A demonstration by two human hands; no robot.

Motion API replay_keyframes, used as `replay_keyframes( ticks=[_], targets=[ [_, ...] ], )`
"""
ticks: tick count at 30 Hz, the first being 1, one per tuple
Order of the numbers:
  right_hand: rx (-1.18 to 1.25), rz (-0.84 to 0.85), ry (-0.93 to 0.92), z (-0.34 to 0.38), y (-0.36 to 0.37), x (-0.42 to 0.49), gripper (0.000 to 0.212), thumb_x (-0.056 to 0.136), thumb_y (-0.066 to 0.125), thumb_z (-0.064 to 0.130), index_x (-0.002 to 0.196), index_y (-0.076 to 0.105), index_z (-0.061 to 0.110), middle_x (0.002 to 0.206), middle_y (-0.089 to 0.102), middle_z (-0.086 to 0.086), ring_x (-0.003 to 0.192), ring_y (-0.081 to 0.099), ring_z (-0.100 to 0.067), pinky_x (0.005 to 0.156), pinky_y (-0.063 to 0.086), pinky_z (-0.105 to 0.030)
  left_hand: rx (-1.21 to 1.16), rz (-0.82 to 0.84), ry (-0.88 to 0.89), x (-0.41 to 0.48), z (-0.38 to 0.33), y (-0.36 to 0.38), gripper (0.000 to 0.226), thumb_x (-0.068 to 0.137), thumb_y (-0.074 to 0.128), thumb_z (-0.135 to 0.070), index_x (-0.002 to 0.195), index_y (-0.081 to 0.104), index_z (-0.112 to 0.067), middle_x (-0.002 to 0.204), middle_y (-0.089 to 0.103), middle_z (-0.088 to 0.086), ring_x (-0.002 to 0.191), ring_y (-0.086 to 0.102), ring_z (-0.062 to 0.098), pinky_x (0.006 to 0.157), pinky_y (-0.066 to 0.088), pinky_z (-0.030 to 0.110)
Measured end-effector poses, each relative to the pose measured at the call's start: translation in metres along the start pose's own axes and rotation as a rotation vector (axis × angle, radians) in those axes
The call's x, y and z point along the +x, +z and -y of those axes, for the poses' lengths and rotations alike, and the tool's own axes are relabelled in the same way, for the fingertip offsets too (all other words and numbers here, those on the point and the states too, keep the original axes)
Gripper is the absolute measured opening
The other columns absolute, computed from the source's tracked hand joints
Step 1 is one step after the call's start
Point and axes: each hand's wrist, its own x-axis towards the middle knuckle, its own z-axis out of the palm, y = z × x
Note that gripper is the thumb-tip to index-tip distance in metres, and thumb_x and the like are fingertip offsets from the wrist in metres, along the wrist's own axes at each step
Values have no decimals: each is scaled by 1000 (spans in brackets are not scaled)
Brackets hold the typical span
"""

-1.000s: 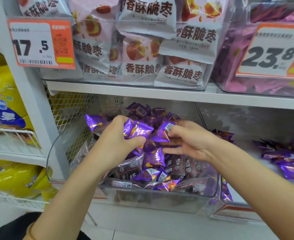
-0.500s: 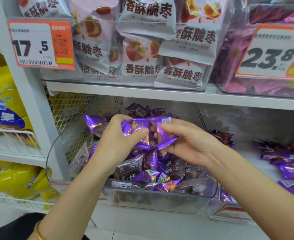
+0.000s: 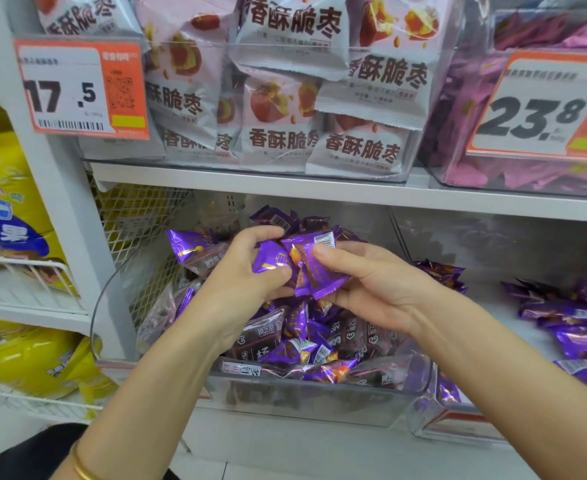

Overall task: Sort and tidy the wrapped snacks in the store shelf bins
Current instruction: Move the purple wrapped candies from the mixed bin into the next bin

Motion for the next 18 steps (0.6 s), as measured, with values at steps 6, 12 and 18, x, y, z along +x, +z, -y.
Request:
replay_keyframes(
  ticks=[6,12,18],
  targets=[
    [-158,105,50,10,-11,-6,35,65,66,37,98,66,24,90,68,-1,82,64,-16,84,52,-39,-93,24,30,-1,-1,3,20,87,56,3,105,53,-7,98,63,13,84,66,20,72,58,28],
    [38,149,59,9,-12,-10,44,63,69,28,106,65,16,100,66,-12,85,66,-25,73,58,-40,129,62,48,6,2,1,32,87,59,-1,113,62,-19,98,65,8,77,61,10,64,51,18],
    [53,-33,9,21,-29,-23,42,70,61,24,110,62,9,96,67,-13,85,65,-25,73,59,-40,944,259,321,11,8,-10,57,75,51,11,116,63,-27,118,57,-12,90,53,-3,74,34,4]
  ],
)
